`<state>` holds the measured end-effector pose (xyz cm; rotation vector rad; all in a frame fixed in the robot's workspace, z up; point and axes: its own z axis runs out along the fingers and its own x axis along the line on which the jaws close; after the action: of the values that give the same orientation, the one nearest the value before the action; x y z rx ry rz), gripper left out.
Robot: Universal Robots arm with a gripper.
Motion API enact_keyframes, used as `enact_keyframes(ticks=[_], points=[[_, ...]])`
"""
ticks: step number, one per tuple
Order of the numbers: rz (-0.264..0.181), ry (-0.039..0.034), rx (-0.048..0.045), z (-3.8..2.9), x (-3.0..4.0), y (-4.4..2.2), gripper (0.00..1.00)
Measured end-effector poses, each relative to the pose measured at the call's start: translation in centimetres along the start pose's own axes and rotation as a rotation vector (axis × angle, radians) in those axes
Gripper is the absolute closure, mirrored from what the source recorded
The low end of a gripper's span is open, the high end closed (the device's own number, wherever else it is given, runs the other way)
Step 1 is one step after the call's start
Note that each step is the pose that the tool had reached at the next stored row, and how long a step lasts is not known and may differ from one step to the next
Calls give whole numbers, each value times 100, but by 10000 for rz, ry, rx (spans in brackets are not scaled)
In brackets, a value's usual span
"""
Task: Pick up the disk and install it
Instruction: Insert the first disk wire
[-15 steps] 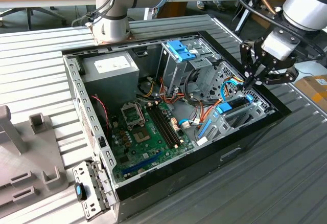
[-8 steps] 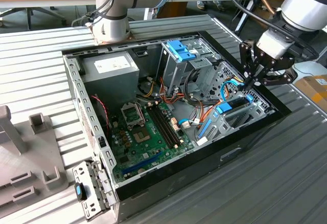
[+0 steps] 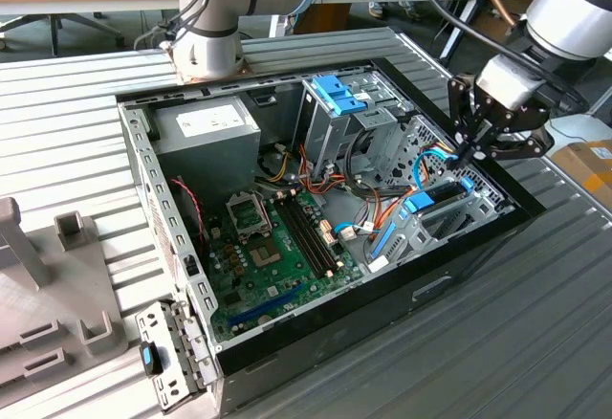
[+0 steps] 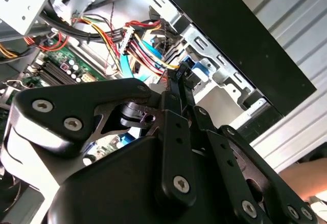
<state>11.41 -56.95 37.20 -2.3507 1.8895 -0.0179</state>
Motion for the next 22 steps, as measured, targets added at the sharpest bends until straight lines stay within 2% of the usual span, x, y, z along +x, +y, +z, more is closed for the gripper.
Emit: enact_keyframes(ticks=[4, 8, 15, 20, 21, 22], points=[[105, 0, 9, -1, 18, 4, 84], [409, 29, 27, -3, 30, 7, 84], [893, 3, 73, -1, 44, 10, 84], [915, 5, 75, -2, 45, 10, 84], [916, -3, 76, -3, 45, 10, 84], [924, -52, 67, -2, 45, 11, 84]])
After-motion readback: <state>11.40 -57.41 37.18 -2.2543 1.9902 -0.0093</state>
